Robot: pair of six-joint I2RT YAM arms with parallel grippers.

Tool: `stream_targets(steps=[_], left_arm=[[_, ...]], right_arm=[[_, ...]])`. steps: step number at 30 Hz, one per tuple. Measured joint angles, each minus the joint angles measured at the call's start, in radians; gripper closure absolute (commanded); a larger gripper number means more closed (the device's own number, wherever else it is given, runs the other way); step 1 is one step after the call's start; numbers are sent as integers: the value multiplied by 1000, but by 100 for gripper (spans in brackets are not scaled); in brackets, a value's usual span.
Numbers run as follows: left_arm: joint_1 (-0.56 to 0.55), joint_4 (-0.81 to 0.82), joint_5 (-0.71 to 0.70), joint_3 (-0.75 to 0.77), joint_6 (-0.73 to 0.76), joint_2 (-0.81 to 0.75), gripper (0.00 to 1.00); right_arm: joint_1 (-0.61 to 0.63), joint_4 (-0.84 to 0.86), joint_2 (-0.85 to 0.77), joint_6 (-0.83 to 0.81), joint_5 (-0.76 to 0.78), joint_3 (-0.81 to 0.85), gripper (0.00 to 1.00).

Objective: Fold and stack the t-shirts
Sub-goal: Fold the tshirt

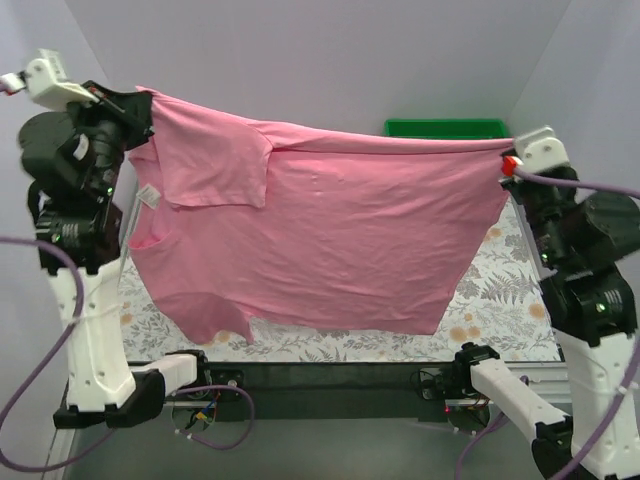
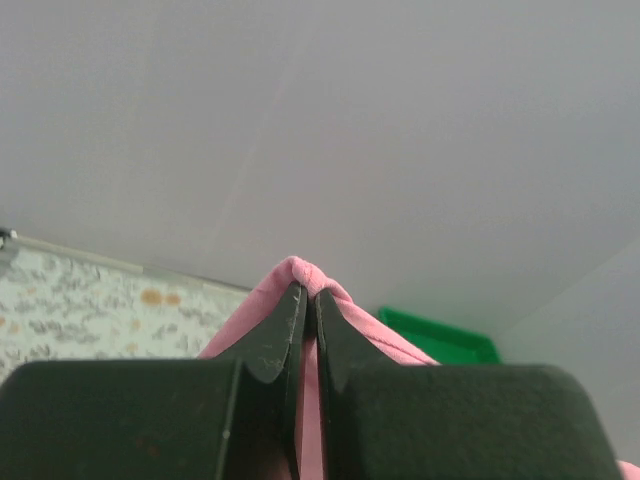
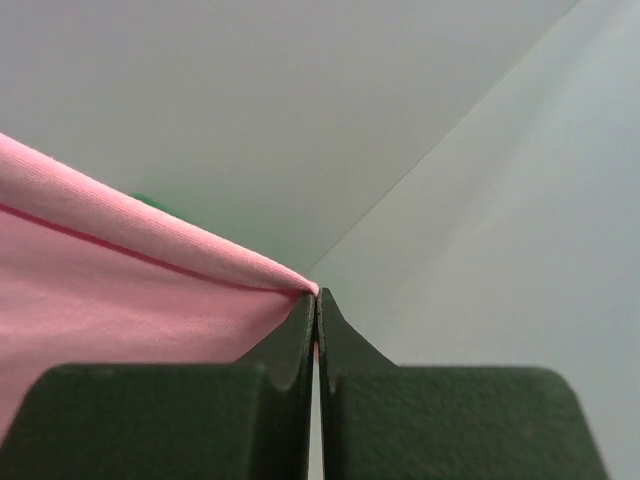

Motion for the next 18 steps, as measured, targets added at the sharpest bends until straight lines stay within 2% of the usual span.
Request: stream_targets(steps=[4, 8, 14, 16, 18], left_arm=[[0, 108, 41, -247, -27, 107, 100], [0, 182, 52, -411, -50, 358, 100], [0, 211, 45, -375, -84, 894, 100], [0, 211, 42, -336, -95, 1005, 100], [3, 223, 41, -275, -110, 1046, 100]], right_arm=[[-4, 31, 124, 1, 14, -122, 99], [-6, 108, 325, -1, 45, -282, 99], [-29, 224, 739, -6, 76, -334, 99], [-35, 258, 863, -12, 90, -304, 99], [-39, 286, 981, -27, 108, -249, 99]])
